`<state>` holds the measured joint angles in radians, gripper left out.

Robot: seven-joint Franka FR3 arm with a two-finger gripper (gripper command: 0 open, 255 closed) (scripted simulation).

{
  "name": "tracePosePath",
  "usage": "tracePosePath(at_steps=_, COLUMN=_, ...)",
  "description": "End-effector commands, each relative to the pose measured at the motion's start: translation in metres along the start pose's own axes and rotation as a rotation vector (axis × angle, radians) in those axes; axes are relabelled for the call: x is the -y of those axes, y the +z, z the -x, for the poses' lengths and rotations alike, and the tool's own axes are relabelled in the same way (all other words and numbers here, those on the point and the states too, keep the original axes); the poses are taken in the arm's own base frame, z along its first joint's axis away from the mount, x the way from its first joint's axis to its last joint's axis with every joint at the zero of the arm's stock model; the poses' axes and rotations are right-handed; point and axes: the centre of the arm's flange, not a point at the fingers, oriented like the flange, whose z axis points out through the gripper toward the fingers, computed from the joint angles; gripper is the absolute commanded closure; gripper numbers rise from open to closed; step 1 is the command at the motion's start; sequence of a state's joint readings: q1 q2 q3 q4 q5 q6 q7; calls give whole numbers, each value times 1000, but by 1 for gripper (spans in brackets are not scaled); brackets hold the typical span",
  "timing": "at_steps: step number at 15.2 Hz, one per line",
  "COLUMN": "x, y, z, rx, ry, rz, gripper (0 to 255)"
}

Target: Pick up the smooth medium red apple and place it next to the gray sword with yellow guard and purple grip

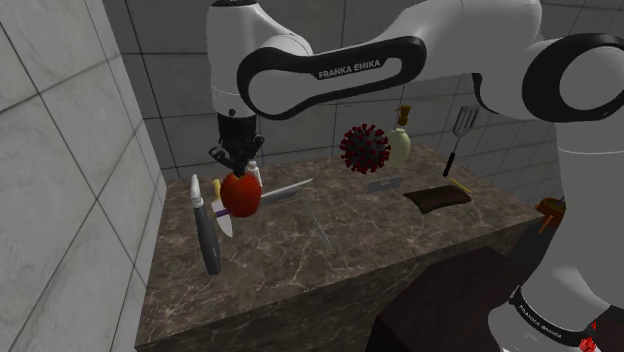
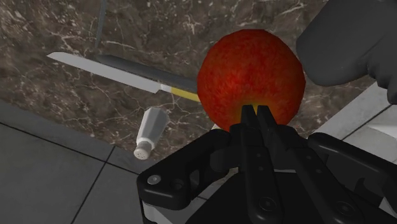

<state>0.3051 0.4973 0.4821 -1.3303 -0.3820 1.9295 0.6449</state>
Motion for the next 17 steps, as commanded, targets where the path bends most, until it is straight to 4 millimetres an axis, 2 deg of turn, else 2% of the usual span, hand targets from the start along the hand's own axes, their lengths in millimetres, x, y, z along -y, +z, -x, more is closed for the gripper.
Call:
tracePosePath(at_steps=1, x=-1, y=10, z=4, rx=-1, ry=0, rz=0, gripper=255)
tracePosePath(at_steps=12, x=1, y=68, z=16, rx=-1, ry=0, rz=0, gripper=255)
tracePosePath(at_steps=17, x=1, y=68, z=16, rx=-1, ry=0, rz=0, gripper=255)
